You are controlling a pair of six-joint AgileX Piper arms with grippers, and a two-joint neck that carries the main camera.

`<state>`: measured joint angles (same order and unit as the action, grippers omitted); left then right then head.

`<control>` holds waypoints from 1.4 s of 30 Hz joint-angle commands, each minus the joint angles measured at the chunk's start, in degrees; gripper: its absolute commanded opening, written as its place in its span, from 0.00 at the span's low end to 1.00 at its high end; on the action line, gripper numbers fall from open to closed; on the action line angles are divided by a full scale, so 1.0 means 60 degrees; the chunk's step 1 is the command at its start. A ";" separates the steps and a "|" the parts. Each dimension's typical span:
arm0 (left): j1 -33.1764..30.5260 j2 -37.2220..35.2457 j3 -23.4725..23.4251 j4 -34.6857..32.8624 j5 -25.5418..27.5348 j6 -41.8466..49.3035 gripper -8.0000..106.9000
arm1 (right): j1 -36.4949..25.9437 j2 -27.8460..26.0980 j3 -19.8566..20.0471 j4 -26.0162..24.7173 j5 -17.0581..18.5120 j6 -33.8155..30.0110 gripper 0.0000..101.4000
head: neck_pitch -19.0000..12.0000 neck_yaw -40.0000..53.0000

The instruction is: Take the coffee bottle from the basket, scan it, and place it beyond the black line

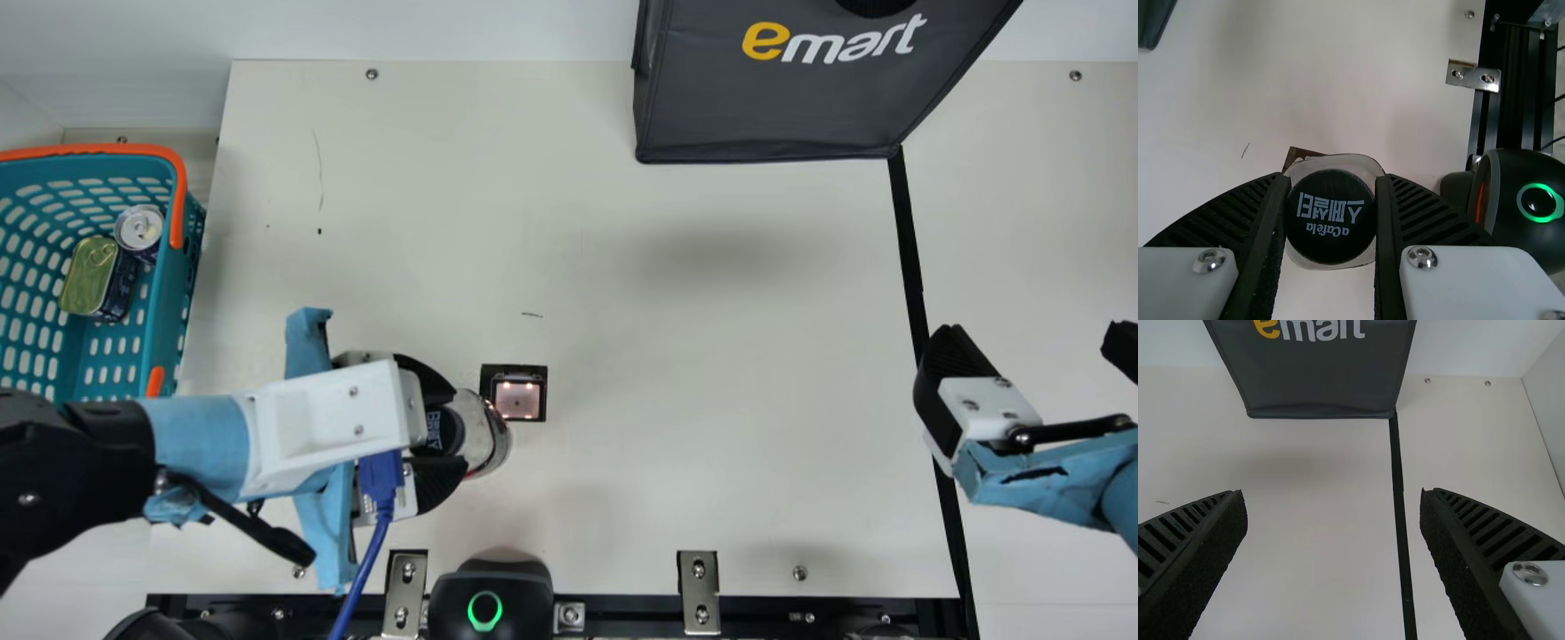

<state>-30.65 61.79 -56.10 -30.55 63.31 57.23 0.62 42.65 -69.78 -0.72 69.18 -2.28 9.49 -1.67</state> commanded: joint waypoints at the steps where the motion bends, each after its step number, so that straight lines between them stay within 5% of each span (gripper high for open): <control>1: 0.0003 -0.0030 0.0075 0.0025 -0.0014 0.0049 0.16 | 0.0000 0.0000 0.0000 0.0000 0.0000 0.0000 0.90 | -0.0262 0.0015; 15: -0.0285 0.0407 0.0090 0.0107 -0.0493 0.0154 0.16 | 0.0000 0.0000 0.0000 0.0000 0.0000 0.0000 0.90 | -0.0262 0.0015; 42: -0.0644 0.2493 -0.1487 0.0165 -0.1246 0.0367 0.16 | 0.0000 0.0000 0.0000 0.0000 0.0000 0.0000 0.90 | -0.0262 0.0015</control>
<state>-34.49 76.30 -64.64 -29.59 55.85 59.35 0.62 42.65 -69.78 -0.72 69.18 -2.28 9.49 -1.67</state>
